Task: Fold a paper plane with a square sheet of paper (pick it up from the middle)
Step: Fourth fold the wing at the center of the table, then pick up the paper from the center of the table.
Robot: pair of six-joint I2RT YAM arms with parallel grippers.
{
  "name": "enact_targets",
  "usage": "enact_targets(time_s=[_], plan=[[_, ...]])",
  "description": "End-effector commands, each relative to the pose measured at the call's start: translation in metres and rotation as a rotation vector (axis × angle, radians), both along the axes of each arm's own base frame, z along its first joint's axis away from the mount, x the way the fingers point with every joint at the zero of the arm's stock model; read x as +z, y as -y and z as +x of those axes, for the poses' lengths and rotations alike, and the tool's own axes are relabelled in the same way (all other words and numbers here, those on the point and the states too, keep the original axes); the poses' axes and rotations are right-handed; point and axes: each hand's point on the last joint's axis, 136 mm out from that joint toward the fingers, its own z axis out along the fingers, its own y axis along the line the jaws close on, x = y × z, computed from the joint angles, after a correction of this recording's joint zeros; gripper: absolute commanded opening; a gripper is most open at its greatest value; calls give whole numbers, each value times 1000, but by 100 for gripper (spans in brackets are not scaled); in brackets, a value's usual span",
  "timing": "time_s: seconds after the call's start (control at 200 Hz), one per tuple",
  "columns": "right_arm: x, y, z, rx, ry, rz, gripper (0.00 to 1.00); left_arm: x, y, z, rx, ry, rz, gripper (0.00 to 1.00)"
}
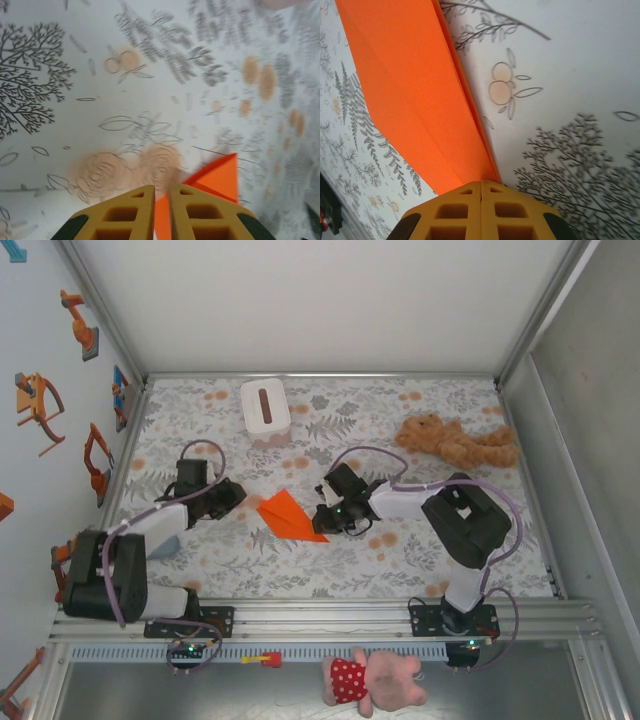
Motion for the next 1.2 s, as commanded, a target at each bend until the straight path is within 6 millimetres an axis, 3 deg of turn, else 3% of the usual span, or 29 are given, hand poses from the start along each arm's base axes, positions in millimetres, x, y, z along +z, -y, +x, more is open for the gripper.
enact_targets(time_s=[0.0, 0.065, 0.13, 0.31, 0.446, 0.566, 0.596, 1.082, 1.197], plan=[[23, 7, 16, -80, 84, 0, 2, 25, 0, -6, 23, 20, -3, 21], [54, -4, 27, -70, 165, 96, 7, 35, 2, -11, 32, 37, -9, 28], [68, -7, 34, -53, 214, 133, 15, 47, 6, -15, 32, 75, -15, 39], [60, 0, 45, -30, 215, 131, 25, 69, 9, -24, 39, 143, -31, 66], [55, -9, 45, 47, 210, 147, 37, 73, 10, -29, 47, 164, -51, 87], [51, -19, 48, 89, 203, 172, 38, 80, 15, -32, 22, 199, -88, 100], [51, -22, 50, 94, 200, 178, 38, 80, 16, -33, 21, 199, -94, 96], [34, -40, 58, 140, 164, 199, 35, 79, 32, -32, -44, 200, -141, 96], [37, -44, 57, 157, 163, 230, 26, 78, 34, -31, -45, 195, -141, 96]])
